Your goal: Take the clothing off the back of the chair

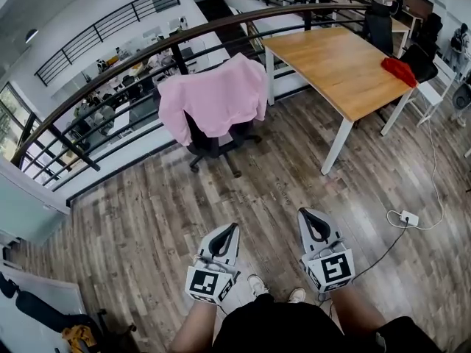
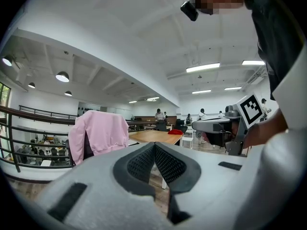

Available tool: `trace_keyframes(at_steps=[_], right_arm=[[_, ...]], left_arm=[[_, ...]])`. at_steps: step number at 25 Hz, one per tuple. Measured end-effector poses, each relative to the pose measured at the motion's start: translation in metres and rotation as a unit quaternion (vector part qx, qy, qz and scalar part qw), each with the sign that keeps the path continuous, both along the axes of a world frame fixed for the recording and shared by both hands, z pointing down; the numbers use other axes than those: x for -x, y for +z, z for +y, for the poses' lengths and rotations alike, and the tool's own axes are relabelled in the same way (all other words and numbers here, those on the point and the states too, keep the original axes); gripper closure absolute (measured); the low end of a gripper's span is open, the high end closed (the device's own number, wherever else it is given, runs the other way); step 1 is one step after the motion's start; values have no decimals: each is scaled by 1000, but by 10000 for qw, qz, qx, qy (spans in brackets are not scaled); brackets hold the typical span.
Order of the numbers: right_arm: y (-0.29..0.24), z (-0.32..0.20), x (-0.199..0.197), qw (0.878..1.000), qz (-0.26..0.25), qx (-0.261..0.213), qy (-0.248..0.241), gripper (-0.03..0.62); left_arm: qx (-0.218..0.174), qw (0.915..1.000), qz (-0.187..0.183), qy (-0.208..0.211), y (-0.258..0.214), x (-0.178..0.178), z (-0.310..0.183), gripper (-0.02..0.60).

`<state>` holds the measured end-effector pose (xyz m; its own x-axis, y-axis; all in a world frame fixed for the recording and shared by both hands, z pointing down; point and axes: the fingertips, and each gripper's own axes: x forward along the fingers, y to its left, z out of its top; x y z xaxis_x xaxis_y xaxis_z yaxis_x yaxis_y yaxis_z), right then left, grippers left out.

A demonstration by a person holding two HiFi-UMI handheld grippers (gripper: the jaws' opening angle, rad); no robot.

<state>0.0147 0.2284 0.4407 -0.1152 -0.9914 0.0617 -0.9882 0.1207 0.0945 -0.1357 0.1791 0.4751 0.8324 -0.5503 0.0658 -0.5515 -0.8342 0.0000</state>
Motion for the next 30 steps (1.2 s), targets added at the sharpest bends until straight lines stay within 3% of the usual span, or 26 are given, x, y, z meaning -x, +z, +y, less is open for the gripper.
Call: trace_keyframes(at_steps=[6, 13, 22, 30], right_arm=[[-15, -33, 27, 9999, 24, -38, -155, 589], [-20, -83, 24, 9996, 13, -12, -293, 589], [-15, -173, -13, 9985, -33, 23, -545, 588], [-16, -261, -60, 9950, -39, 61, -994, 589]], left_arm=[[-72, 10000, 10, 9, -10, 30, -42, 565], [-67, 9999, -15, -92, -8, 41, -90, 565], [-120, 9992, -147, -358, -12, 15, -173, 565], [-7, 9972, -250, -702, -8, -33, -244, 565]])
